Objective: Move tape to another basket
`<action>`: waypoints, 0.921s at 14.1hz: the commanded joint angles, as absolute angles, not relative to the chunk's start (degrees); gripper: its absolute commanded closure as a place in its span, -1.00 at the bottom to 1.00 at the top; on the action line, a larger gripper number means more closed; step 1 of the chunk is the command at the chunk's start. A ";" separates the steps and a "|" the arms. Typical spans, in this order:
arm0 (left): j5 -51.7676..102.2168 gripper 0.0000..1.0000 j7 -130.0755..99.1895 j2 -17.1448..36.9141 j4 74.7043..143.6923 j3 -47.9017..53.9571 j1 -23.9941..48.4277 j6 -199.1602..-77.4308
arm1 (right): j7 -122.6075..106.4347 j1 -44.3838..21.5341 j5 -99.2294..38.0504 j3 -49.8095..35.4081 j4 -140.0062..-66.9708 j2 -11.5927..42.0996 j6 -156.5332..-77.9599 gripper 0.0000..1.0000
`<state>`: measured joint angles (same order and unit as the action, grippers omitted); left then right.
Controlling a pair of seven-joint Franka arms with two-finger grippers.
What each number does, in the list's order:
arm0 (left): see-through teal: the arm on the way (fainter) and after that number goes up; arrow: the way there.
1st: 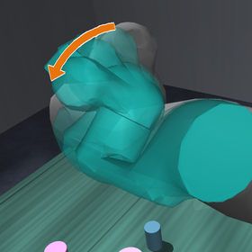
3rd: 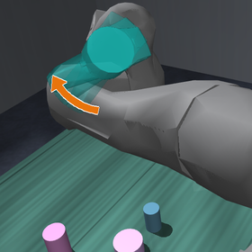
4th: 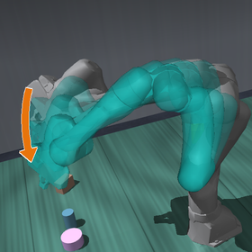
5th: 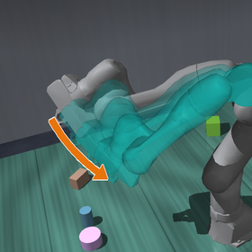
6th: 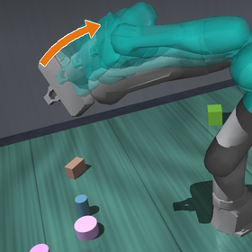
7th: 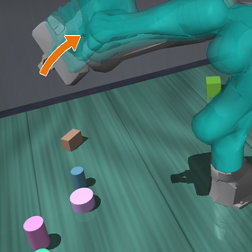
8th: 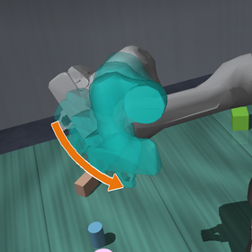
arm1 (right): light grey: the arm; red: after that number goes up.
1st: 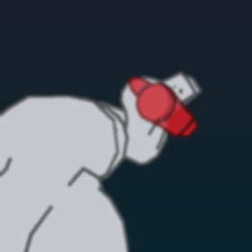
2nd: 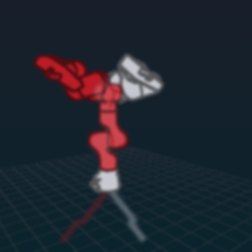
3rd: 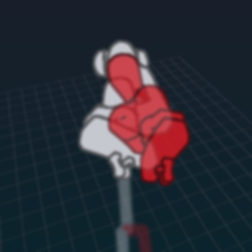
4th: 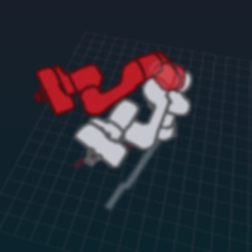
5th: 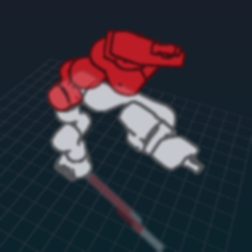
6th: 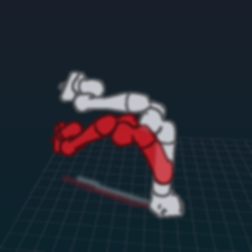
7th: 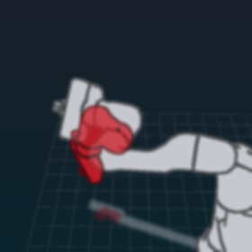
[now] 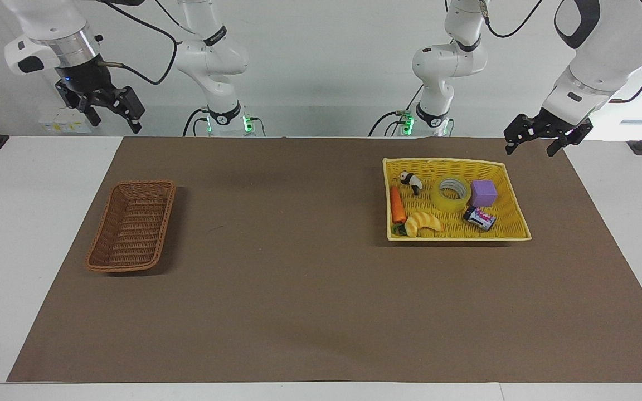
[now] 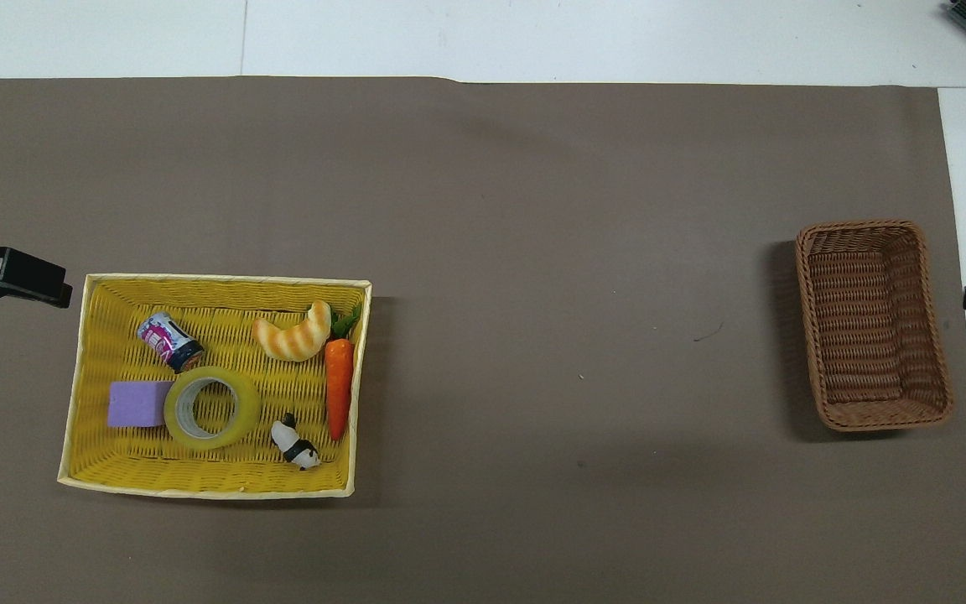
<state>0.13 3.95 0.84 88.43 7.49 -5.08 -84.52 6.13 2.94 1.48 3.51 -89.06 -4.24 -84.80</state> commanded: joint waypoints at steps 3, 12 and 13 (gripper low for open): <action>-0.62 -1.00 3.25 -0.18 89.21 7.47 -5.27 -83.49 | 4.83 3.87 -0.09 3.25 -90.62 -5.71 -84.46 -1.00; -0.70 -1.00 3.25 -0.18 89.12 6.77 -5.62 -83.32 | 4.83 3.87 -0.09 3.25 -90.62 -5.71 -84.46 -1.00; -0.70 -1.00 3.43 0.00 88.95 6.68 -5.62 -83.49 | 4.83 3.87 -0.09 3.25 -90.62 -5.71 -84.38 -1.00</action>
<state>0.13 3.77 0.76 88.54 6.78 -5.48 -84.17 6.13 2.94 1.48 3.51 -89.14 -4.27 -84.80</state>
